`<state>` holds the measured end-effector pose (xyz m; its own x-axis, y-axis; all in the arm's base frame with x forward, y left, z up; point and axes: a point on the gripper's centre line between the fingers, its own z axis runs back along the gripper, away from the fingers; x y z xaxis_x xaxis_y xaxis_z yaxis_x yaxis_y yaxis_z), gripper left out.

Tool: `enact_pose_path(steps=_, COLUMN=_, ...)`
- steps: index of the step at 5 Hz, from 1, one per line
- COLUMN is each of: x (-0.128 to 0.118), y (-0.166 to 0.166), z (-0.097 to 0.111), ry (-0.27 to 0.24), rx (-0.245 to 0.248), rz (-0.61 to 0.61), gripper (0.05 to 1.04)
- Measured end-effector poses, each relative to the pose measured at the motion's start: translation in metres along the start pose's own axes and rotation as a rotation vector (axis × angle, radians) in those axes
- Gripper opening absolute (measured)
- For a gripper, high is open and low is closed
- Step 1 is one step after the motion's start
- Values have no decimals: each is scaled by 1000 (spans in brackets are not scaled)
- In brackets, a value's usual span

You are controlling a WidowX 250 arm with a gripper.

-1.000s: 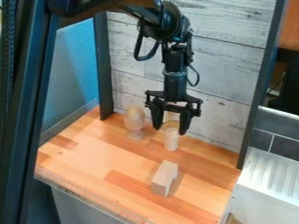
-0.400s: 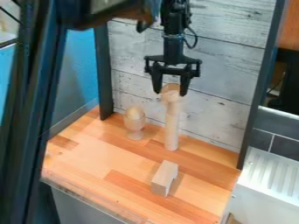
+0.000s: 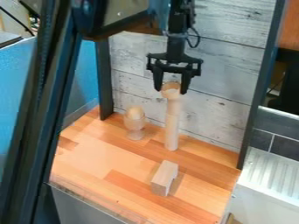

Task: Move the hoop from the top of the arch on to the tall cylinder

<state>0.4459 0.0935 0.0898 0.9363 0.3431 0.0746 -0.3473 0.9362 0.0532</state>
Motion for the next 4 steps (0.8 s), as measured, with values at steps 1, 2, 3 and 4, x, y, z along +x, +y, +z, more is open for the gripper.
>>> enact_pose_path(steps=1, x=0, y=-4, z=1, ry=-7, rx=21, rz=-16, gripper=764)
enact_pose_path(steps=2, x=-1, y=-5, z=-10, ry=13, rx=50, rz=-8, gripper=764)
enact_pose_path(steps=3, x=-1, y=-10, z=-10, ry=7, rx=57, rz=-25, gripper=764)
enact_pose_path(steps=4, x=1, y=-10, z=-9, ry=5, rx=57, rz=-18, gripper=764)
